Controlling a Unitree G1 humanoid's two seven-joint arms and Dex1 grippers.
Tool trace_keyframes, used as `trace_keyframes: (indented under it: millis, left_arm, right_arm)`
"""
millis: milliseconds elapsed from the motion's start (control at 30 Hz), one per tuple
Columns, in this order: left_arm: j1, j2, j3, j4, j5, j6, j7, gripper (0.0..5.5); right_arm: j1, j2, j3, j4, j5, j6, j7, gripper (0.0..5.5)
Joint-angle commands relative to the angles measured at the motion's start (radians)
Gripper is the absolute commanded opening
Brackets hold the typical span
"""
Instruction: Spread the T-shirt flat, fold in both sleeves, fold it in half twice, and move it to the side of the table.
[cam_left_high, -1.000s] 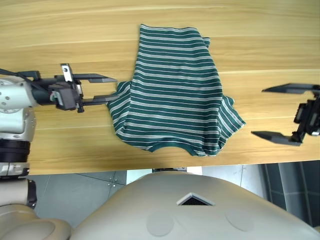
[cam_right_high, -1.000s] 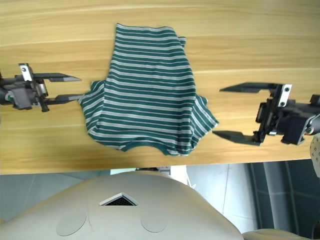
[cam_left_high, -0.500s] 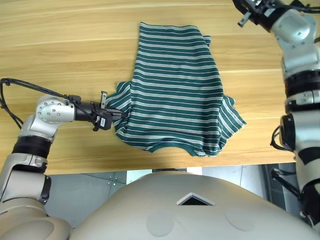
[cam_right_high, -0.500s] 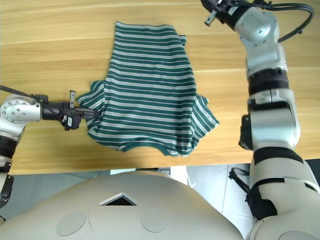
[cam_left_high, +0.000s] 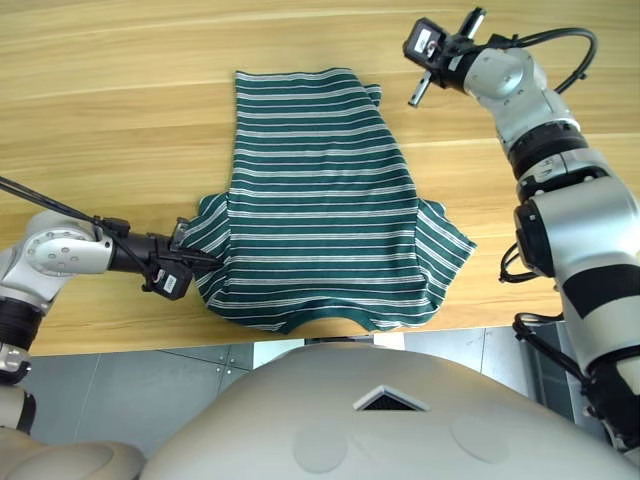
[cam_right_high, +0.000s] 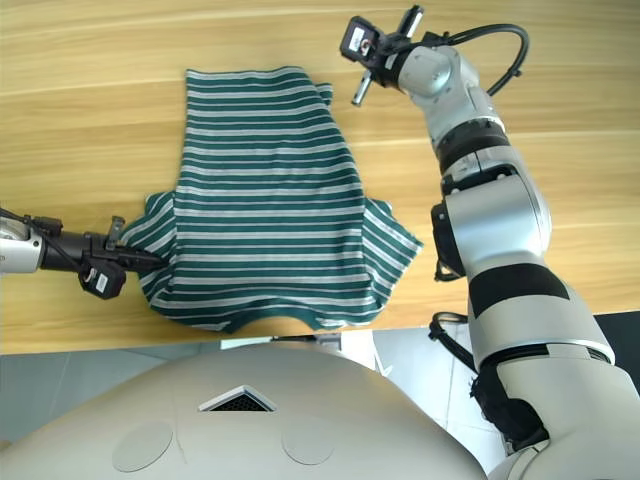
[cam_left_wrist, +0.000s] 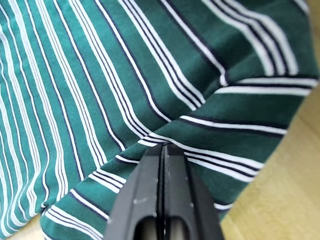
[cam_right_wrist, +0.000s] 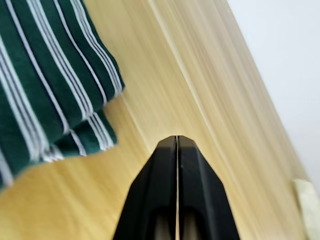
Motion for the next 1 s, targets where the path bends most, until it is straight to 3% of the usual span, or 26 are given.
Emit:
trace_keyframes:
  millis: [33,200,633,1000]
  left_arm:
    - [0.086,-0.011,-0.088,-0.015,0.087,0.063,-0.039,0.0]
    - [0.086,-0.016,-0.094,-0.039,0.079,0.076,-0.033,0.0]
    - [0.087,-0.02,-0.108,-0.061,0.08,0.078,-0.02,0.0]
    - [0.075,-0.04,-0.124,-0.059,0.092,0.079,-0.015,0.0]
  right_arm:
    - [-0.014,0.051,-0.073,0.009,0.093,0.004,0.132,0.02]
    - [-0.013,0.086,-0.133,0.02,0.15,0.049,0.185,0.02]
    - [0.063,0.095,-0.077,0.073,0.034,0.131,-0.018,0.02]
    - [0.12,0.103,-0.067,0.083,0.007,0.15,-0.003,0.02]
